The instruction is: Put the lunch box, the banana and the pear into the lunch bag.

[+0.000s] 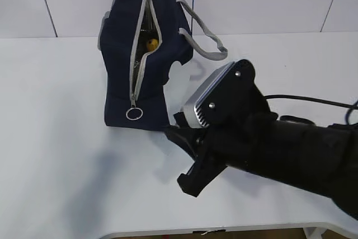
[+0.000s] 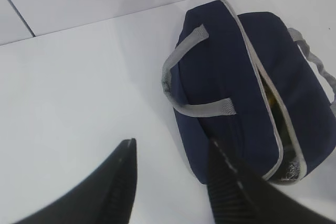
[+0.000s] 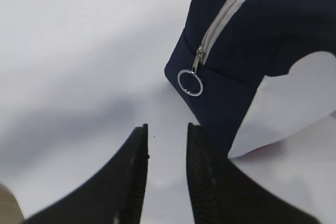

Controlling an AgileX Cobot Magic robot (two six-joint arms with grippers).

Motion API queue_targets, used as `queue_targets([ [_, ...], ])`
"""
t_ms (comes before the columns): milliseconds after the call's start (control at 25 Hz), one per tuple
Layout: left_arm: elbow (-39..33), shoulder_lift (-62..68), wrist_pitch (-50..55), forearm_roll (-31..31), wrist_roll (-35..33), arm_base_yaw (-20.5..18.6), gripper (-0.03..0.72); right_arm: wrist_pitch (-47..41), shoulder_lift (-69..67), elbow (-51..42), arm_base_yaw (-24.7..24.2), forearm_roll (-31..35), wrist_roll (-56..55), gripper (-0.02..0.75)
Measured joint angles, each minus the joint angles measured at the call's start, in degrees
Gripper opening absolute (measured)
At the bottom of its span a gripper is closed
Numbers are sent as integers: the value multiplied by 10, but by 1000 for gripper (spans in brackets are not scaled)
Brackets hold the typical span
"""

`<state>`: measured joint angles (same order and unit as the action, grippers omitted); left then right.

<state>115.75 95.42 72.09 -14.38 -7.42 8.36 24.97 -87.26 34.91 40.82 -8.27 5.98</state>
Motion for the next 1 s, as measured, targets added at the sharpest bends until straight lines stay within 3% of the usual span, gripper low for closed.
queue_targets([
  [600, 0, 0, 0, -1, 0, 0, 316, 238, -163, 10, 0, -13, -119, 236],
  [1000, 0, 0, 0, -1, 0, 0, 315, 302, -265, 65, 0, -2, -126, 385],
])
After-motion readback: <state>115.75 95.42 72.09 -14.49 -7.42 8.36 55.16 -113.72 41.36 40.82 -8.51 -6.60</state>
